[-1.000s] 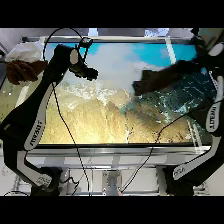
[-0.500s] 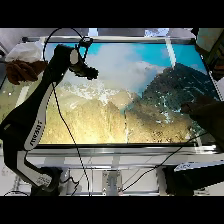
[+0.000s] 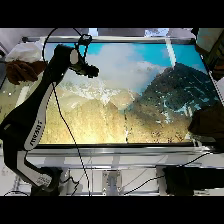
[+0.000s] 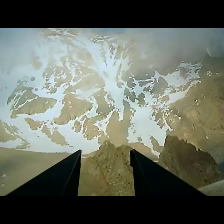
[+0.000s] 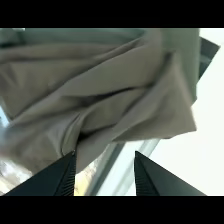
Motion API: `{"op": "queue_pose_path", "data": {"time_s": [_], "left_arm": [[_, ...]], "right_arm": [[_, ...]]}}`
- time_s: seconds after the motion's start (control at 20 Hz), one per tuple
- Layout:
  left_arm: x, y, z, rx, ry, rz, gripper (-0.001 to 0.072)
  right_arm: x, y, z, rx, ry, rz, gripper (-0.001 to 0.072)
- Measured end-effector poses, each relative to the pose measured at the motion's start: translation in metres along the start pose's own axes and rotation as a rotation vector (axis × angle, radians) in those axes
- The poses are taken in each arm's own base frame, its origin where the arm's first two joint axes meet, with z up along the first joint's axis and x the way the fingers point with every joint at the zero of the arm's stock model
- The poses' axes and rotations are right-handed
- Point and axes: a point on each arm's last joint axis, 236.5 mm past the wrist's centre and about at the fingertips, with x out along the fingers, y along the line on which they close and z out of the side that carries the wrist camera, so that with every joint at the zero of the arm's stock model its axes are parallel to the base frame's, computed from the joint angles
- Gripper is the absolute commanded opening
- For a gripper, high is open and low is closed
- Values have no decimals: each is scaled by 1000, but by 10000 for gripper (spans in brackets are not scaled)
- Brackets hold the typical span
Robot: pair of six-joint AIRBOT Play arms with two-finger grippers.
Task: Fold the shirts.
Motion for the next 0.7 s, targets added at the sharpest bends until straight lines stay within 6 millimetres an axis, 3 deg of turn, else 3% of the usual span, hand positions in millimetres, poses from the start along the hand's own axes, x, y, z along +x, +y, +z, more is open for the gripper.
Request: {"op": "queue_pose_path", "data": {"time_s": [0.15,0.35,0.5,0.6,0.7], "left_arm": [[0,-1,1,-6,-5,-6,354],[0,-2,2,-10,-7,-7,354],[0,-2,2,-10,-8,-8,354],[0,-2,2,-10,-7,-8,354],[0,-2,1,-10,-3,-7,354]], "right_arm": [[-13,-6,15,72,-89,85,399],[-28,43,38,45,-190,311,326],[-29,110,41,-51,-190,474,282],[-24,159,33,-144,-162,553,177],[-18,223,15,-276,-119,654,34]]}}
